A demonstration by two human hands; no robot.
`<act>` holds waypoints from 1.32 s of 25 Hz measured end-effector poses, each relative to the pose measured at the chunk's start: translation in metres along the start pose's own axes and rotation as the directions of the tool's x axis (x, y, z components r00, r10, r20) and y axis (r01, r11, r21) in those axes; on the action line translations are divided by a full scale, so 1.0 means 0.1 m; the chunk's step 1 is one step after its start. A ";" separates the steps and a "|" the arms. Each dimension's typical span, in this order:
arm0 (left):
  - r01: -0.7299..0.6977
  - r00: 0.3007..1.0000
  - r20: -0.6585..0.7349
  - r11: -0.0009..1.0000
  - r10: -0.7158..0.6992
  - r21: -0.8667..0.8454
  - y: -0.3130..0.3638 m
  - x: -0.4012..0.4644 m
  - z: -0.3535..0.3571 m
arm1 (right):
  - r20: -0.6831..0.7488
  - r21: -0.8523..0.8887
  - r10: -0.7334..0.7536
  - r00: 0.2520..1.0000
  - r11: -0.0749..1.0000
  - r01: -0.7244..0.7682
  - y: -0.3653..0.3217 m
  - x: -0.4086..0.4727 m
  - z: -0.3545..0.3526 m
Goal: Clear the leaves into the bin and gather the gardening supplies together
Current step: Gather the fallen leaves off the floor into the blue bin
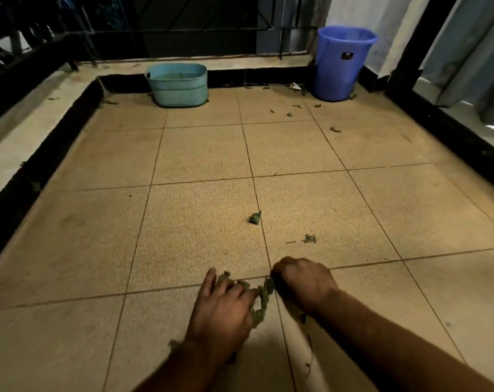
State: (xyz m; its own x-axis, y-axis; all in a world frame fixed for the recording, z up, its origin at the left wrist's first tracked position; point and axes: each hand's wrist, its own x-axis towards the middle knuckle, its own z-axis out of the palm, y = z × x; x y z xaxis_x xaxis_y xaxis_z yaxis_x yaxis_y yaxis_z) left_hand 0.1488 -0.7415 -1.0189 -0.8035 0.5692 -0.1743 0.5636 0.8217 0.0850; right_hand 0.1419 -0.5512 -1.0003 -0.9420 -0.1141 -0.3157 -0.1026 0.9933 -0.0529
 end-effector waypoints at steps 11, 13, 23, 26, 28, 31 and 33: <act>0.089 0.978 0.201 0.988 -0.063 -0.125 -0.04 -0.26 0.00 | 0.008 0.215 0.237 0.971 0.949 -0.233 0.04 0.52 -0.19; 0.056 0.983 0.178 0.995 -0.040 -0.086 -0.02 -0.52 0.07 | 0.009 0.175 0.220 0.975 0.960 -0.218 -0.04 0.78 -0.19; 0.016 0.988 0.151 0.999 -0.010 -0.041 -0.11 -0.93 0.14 | -0.076 -0.043 0.010 0.997 0.999 -0.014 -0.02 0.77 0.01; 0.028 0.994 0.109 0.998 -0.022 -0.055 -0.17 -0.74 0.08 | -0.159 -0.088 -0.077 0.984 0.994 0.064 0.22 0.42 0.07; 0.080 0.994 0.084 0.993 -0.073 -0.089 -0.29 -0.58 0.14 | -0.226 -0.063 0.043 0.973 0.996 -0.059 0.40 0.34 0.07; 0.142 0.990 0.039 0.983 -0.138 -0.114 -0.32 -0.43 0.17 | -0.102 0.182 0.340 0.935 0.930 -0.318 0.58 0.32 0.07; 0.164 0.985 0.092 0.965 -0.148 -0.207 -0.23 -0.35 0.14 | 0.020 0.253 0.318 0.948 0.916 -0.312 0.58 0.26 0.07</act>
State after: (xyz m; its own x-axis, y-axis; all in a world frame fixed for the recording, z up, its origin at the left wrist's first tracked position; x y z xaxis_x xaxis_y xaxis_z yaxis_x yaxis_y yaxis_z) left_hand 0.1668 -0.7805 -1.0285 -0.8569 0.4363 -0.2745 0.3722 0.8921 0.2561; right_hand 0.1132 -0.4962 -1.0180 -0.9191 0.2070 -0.3354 0.2811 0.9408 -0.1897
